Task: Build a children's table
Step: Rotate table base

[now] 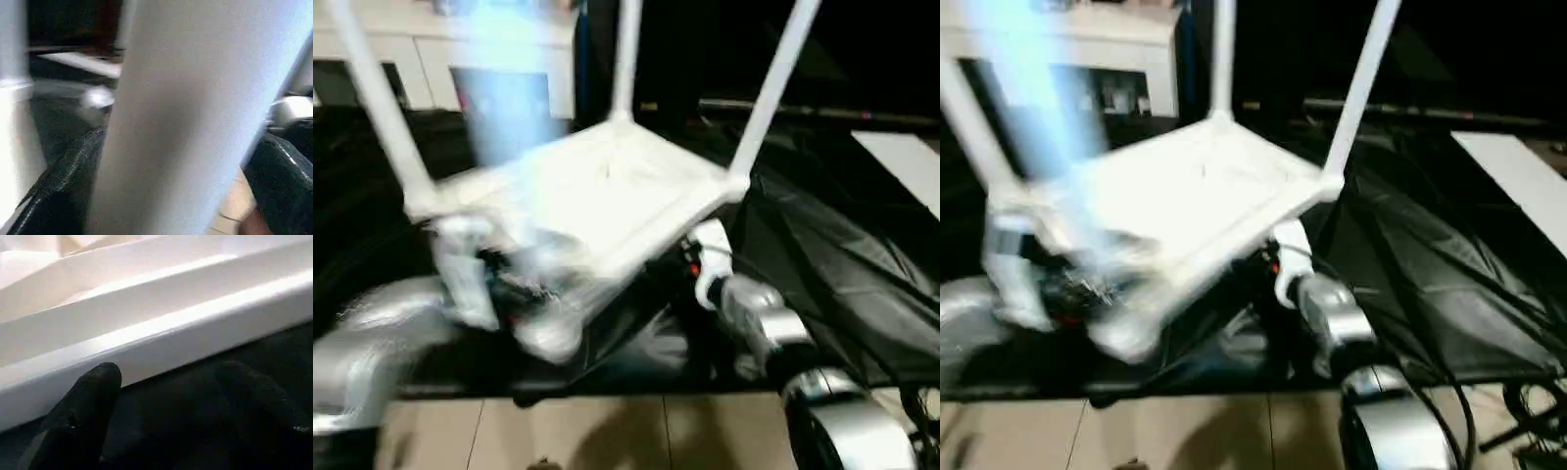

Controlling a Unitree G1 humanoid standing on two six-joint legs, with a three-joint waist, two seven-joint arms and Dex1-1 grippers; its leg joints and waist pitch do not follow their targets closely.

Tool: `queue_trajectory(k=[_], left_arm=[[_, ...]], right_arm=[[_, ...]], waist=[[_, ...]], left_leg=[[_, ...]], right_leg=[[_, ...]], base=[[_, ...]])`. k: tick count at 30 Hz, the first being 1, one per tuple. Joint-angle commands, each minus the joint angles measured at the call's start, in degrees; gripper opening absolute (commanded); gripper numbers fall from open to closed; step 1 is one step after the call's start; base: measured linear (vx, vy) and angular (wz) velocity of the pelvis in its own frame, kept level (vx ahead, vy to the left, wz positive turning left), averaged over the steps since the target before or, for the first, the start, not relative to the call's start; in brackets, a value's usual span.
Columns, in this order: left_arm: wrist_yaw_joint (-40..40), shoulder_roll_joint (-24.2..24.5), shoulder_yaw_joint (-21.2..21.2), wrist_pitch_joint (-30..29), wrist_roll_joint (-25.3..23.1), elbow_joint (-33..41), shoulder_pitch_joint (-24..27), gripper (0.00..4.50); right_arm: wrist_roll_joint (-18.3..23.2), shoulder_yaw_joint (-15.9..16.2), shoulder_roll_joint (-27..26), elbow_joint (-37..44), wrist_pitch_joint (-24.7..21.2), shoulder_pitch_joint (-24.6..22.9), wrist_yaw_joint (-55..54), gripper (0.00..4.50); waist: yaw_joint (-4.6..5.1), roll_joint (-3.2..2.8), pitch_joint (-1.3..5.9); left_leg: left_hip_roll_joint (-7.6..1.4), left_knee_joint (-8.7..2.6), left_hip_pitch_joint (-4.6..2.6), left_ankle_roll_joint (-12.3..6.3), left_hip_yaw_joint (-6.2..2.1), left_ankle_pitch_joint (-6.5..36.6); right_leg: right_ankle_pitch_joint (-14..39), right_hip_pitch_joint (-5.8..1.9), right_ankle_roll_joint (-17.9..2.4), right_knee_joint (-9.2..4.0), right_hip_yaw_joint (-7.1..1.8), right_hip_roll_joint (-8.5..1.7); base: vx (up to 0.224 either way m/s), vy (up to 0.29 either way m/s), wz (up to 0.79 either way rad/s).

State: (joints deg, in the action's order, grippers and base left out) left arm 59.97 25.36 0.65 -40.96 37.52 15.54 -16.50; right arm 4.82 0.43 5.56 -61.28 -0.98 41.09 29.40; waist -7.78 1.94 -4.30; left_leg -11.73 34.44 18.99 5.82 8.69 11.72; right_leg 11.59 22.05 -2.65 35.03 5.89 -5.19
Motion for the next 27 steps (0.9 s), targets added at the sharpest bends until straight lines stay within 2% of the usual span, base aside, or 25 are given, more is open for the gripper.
queue_trajectory(k=[1, 3, 4, 6, 7, 8, 9, 10, 11, 12, 13, 14, 15, 16, 17, 20, 23, 26, 27], left_arm=[[2.32, -2.04, -5.29, -0.12, 0.31, 1.12, -3.02, 4.43], [2.94, -3.73, -7.60, 0.99, -1.29, -1.13, -5.36, 4.43], [3.13, -4.29, -8.55, 1.33, -1.76, -2.20, -6.48, 4.43], [3.46, -5.36, -10.26, 2.11, -2.27, -3.86, -8.21, 4.43], [3.52, -5.67, -10.73, 2.37, -2.40, -4.30, -8.65, 4.43], [3.15, -6.65, -11.74, 3.45, -3.59, -5.68, -9.61, 4.43], [2.85, -7.28, -12.43, 4.16, -4.44, -6.65, -10.26, 4.43], [1.26, -9.16, -13.66, 7.84, -7.95, -10.51, -11.88, 4.43], [0.34, -9.78, -14.05, 9.28, -9.43, -12.22, -12.54, 4.43], [-1.45, -10.32, -14.45, 10.74, -11.49, -14.27, -13.38, 4.43], [-1.45, -10.32, -14.45, 10.74, -11.49, -14.27, -13.38, 4.43], [-5.39, -10.63, -15.18, 14.21, -16.06, -18.97, -15.15, 4.43], [-6.77, -10.56, -15.42, 15.34, -17.55, -20.65, -15.77, 4.43], [-7.07, -10.47, -15.47, 15.67, -17.93, -21.04, -15.90, 4.43], [-8.19, -10.00, -15.62, 17.06, -19.45, -22.62, -16.38, 4.43], [-8.96, -8.08, -15.88, 19.03, -22.17, -24.21, -16.26, 4.43], [-9.56, -7.34, -14.90, 21.00, -23.69, -25.97, -15.67, 4.43], [-8.75, -6.77, -14.43, 24.36, -23.80, -27.42, -14.12, 4.43], [-7.43, -6.42, -14.52, 24.66, -23.13, -27.19, -13.47, 4.43]], right_arm=[[-0.22, 0.29, -1.37, -1.26, 0.65, 2.37, -0.44, 3.62], [-0.71, 0.50, -2.13, -2.38, 1.38, 3.27, -0.42, 3.62], [-0.86, 0.47, -2.51, -3.16, 1.81, 3.83, -0.36, 3.62], [-0.75, 0.34, -3.21, -3.83, 2.20, 4.52, 0.11, 3.62], [-0.71, 0.31, -3.39, -3.97, 2.32, 4.68, 0.29, 3.62], [-0.83, 0.45, -3.75, -4.10, 2.38, 4.91, 0.32, 3.62], [-1.00, 0.47, -3.96, -4.47, 2.56, 5.16, 0.30, 3.62], [-1.69, 0.74, -4.17, -5.17, 3.05, 5.56, -0.53, 3.62], [-1.80, 0.66, -4.22, -5.48, 3.15, 5.69, -0.95, 3.62], [-1.93, 0.60, -4.20, -5.73, 3.22, 5.82, -1.64, 3.62], [-1.93, 0.60, -4.20, -5.73, 3.22, 5.82, -1.64, 3.62], [-2.10, 0.08, -3.94, -6.47, 3.76, 6.11, -2.62, 3.62], [-2.09, -0.18, -3.80, -6.75, 3.96, 6.21, -2.78, 3.62], [-2.13, -0.22, -3.72, -6.79, 4.05, 6.22, -2.82, 3.62], [-2.19, -0.42, -3.32, -6.90, 4.52, 6.24, -2.76, 3.62], [-1.41, -1.16, -1.72, -6.00, 4.74, 5.97, -0.58, 3.62], [-1.02, -1.32, 0.92, -4.43, 5.26, 5.16, 3.29, 3.62], [-0.38, -0.92, 4.67, -1.54, 5.85, 3.53, 10.04, 3.62], [-0.04, -0.74, 5.69, -0.28, 5.81, 2.90, 12.62, 3.62]], waist=[[0.52, -0.83, 3.39], [1.06, -0.89, 3.69], [1.44, -0.62, 3.81], [1.90, -0.47, 4.06], [2.25, -0.32, 4.40], [2.37, -0.21, 4.52], [2.36, -0.42, 4.65], [2.49, -0.28, 4.95], [2.43, -0.46, 5.20], [2.49, -0.42, 5.27], [2.44, -0.42, 5.44], [2.47, -0.46, 5.67], [2.34, -0.54, 5.63], [2.39, -0.46, 5.48], [2.40, -0.36, 5.24], [2.48, -0.32, 4.98], [2.13, -0.56, 4.50], [1.69, -0.54, 4.53], [1.60, -0.71, 4.60]], left_leg=[[-1.31, -5.90, 0.15, 2.01, -0.23, 19.82], [-1.30, -5.72, 0.65, 2.12, -0.26, 17.69], [-1.24, -5.57, 0.73, 1.89, -0.10, 16.51], [-1.06, -5.29, 1.18, 1.40, 0.02, 13.99], [-1.00, -5.09, 1.77, 1.18, 0.01, 11.19], [-0.95, -4.94, 2.07, 0.99, 0.03, 9.72], [-0.84, -4.58, 1.70, 0.49, 0.33, 7.78], [-0.69, -4.29, 1.76, -0.44, 0.53, 4.81], [-0.60, -4.05, 1.72, -1.27, 0.67, 1.76], [-0.57, -3.99, 1.85, -1.80, 0.63, 0.43], [-0.52, -3.77, 1.81, -2.58, 0.68, -1.09], [-0.52, -3.55, 2.02, -3.50, 0.60, -2.89], [-0.50, -3.46, 1.60, -3.91, 0.81, -2.82], [-0.56, -3.51, 1.74, -4.41, 0.83, -1.91], [-0.72, -3.75, 1.96, -4.10, 0.74, -0.10], [-1.03, -4.03, 1.64, -2.65, 0.79, 3.77], [-1.20, -4.23, 1.15, -1.06, 0.98, 8.05], [-1.37, -4.24, 1.06, -0.77, 0.97, 9.04], [-1.38, -4.25, 1.05, -0.77, 0.93, 8.85]], right_leg=[[25.02, -1.99, -5.47, -4.97, -3.21, -3.90], [22.54, -2.31, -6.26, -4.37, -3.25, -3.81], [21.38, -2.33, -6.62, -4.39, -3.28, -3.73], [19.20, -2.52, -7.49, -4.02, -3.40, -3.72], [15.95, -2.95, -8.19, -3.40, -3.43, -3.65], [13.86, -3.08, -8.49, -3.09, -3.48, -3.59], [10.42, -2.59, -9.36, -2.86, -3.54, -3.33], [5.31, -2.85, -10.62, -2.41, -3.58, -3.14], [0.15, -2.95, -11.76, -1.88, -3.63, -3.02], [-1.93, -3.07, -12.19, -1.72, -3.59, -2.95], [-5.04, -3.14, -12.80, -1.46, -3.61, -2.89], [-8.08, -3.29, -13.57, -1.14, -3.59, -2.86], [-8.64, -2.82, -13.95, -1.28, -3.55, -2.69], [-8.05, -2.93, -14.47, -1.25, -3.54, -2.66], [-5.11, -3.14, -13.95, -1.63, -3.44, -2.82], [1.79, -2.97, -12.52, -2.19, -3.47, -2.99], [10.36, -2.42, -10.57, -3.15, -3.45, -2.93], [11.40, -2.40, -9.71, -3.26, -3.52, -2.92], [11.09, -2.34, -9.92, -3.10, -3.51, -2.87]], base=[[0.000, 0.000, 0.00], [0.000, 0.000, 0.00], [0.000, 0.000, 0.00], [0.028, -0.013, -0.03], [0.063, -0.030, -0.10], [0.063, -0.030, -0.10], [0.073, -0.033, -0.06], [0.077, -0.033, 0.00], [0.077, -0.033, 0.00], [0.062, -0.016, -0.03], [0.000, 0.000, 0.00], [0.000, 0.000, 0.00], [0.000, 0.000, 0.00], [0.000, 0.000, 0.00], [0.000, 0.000, 0.00], [0.000, 0.000, 0.00], [0.000, 0.000, 0.00], [0.000, 0.000, 0.00], [0.000, 0.000, 0.00]])
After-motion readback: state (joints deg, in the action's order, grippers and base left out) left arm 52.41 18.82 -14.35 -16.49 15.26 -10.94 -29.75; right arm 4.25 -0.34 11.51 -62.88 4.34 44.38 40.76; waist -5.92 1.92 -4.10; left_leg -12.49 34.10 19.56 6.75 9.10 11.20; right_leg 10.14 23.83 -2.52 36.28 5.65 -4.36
